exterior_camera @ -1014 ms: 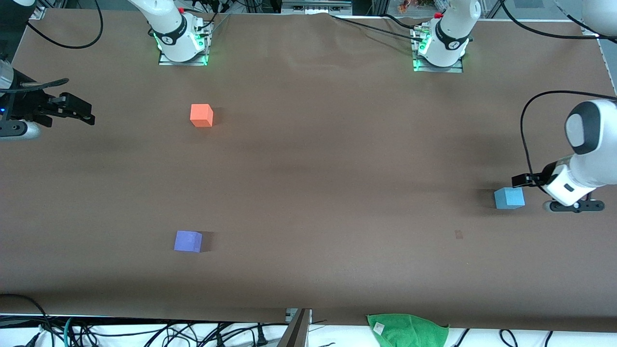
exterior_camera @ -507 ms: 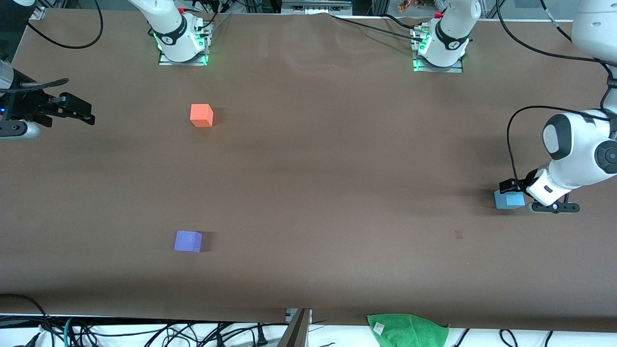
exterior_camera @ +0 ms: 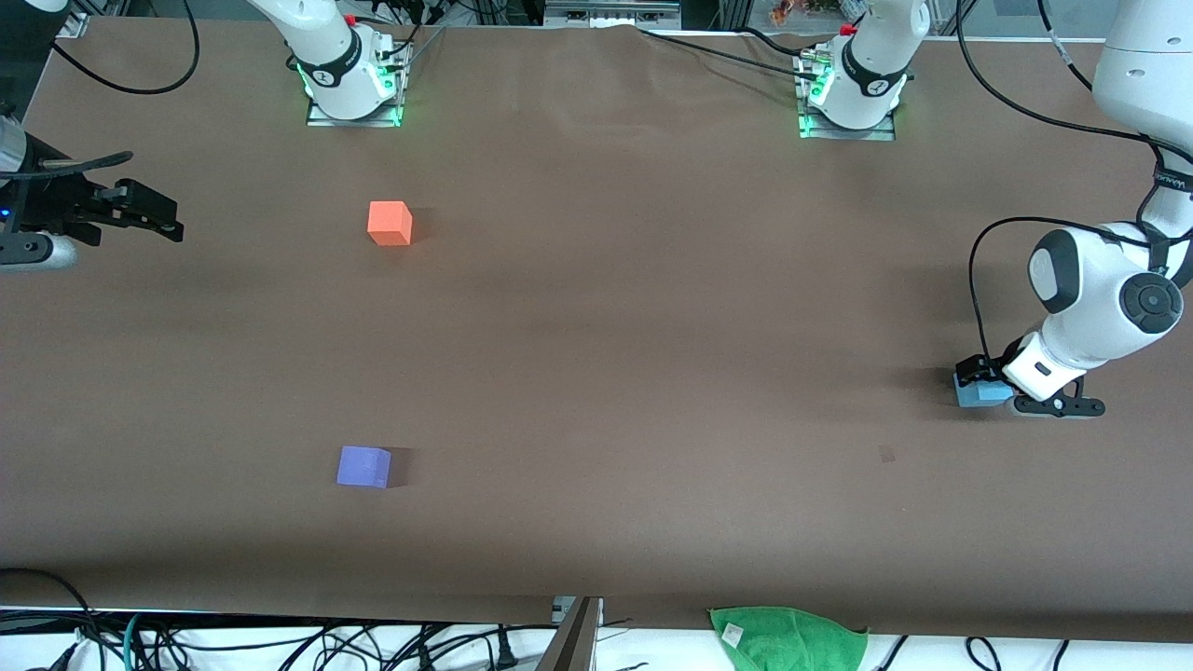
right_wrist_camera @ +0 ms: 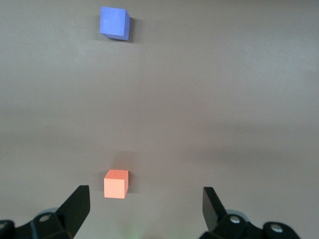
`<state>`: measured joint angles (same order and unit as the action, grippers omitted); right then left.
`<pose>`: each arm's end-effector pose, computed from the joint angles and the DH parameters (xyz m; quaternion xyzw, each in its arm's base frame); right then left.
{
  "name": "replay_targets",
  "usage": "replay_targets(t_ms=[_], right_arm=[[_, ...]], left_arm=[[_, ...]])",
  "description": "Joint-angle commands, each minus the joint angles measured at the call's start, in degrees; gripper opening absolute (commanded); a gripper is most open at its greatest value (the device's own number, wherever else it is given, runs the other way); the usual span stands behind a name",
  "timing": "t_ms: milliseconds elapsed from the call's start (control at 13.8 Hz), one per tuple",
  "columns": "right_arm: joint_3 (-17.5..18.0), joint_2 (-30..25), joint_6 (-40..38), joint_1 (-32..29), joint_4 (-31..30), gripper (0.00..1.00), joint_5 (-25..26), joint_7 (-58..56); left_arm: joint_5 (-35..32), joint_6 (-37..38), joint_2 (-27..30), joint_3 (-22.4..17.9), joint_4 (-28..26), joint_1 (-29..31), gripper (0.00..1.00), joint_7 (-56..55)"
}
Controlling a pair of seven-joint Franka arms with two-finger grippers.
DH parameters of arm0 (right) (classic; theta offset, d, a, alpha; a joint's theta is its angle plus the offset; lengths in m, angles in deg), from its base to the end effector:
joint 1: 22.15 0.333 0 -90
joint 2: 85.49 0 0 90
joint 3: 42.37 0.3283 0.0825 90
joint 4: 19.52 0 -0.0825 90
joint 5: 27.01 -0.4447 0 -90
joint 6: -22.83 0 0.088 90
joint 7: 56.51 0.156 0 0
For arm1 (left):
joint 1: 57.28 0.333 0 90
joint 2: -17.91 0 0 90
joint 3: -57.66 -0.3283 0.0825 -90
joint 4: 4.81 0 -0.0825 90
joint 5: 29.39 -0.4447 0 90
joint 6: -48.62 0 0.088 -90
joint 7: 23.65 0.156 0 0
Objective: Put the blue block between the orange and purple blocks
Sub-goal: 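Close the left gripper on the light-blue cube and lift it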
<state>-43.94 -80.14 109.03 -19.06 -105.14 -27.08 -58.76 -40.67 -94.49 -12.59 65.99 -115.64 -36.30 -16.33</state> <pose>0.6333 0.0177 0.5644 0.9986 0.0329 -0.0416 0.0004 0.6572 0.1505 0.1288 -0.9993 0.0205 -0.0159 0.0271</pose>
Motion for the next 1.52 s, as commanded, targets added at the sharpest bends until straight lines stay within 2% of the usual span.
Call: replay_targets(t_ms=[0,290,362,435,507,580,652,797,870,1014,1304,1449], right_arm=[[0.33,-0.07,-0.07,-0.54,0.28,1.00,0.07,-0.39],[0.42,-0.07,-0.07,-0.63,0.28,1.00,0.07,-0.39],[0.34,-0.07,-0.07,-0.54,0.28,1.00,0.07,-0.39],[0.33,-0.07,-0.07,-0.54,0.28,1.00,0.07,-0.39],[0.42,-0.07,0.02,-0.54,0.28,1.00,0.07,-0.39],[0.34,-0.07,0.02,-0.54,0.28,1.00,0.07,-0.39],[0.33,-0.07,-0.07,-0.54,0.28,1.00,0.07,-0.39],[0.42,-0.07,0.02,-0.54,0.28,1.00,0.07,-0.39],[0.42,-0.07,-0.07,-0.54,0.28,1.00,0.07,-0.39],[0.33,-0.07,-0.07,-0.54,0.28,1.00,0.07,-0.39],[0.34,-0.07,-0.07,-0.63,0.28,1.00,0.07,-0.39],[0.33,-0.07,-0.07,-0.63,0.28,1.00,0.07,-0.39]], left_arm=[[-1.55,-0.59,-0.26,0.36,0.71,0.29,1.00,0.23],[-1.46,-3.66,-3.23,0.28,1.06,0.56,0.99,-0.38],[-1.46,-3.84,-3.50,0.28,1.06,0.56,0.94,-0.90],[-1.46,-3.84,-3.51,0.28,1.06,0.47,0.83,-1.61],[-1.46,-3.84,-3.51,0.28,1.06,0.47,0.63,-1.61],[-1.46,-3.76,-3.51,0.28,1.15,0.38,0.37,-1.61],[-1.46,-3.58,-3.51,0.28,1.15,0.55,0.32,-1.61],[-1.46,-1.31,-1.94,0.45,1.50,0.21,0.32,-1.70],[-1.46,2.97,-0.27,0.89,2.37,-0.14,0.32,-1.79],[-1.46,14.38,2.28,1.86,5.78,-2.51,0.32,-3.18],[-0.77,36.53,4.14,2.12,17.46,-9.44,0.32,-8.27],[-0.50,44.99,5.10,4.13,19.86,-12.79,0.28,-16.42]])
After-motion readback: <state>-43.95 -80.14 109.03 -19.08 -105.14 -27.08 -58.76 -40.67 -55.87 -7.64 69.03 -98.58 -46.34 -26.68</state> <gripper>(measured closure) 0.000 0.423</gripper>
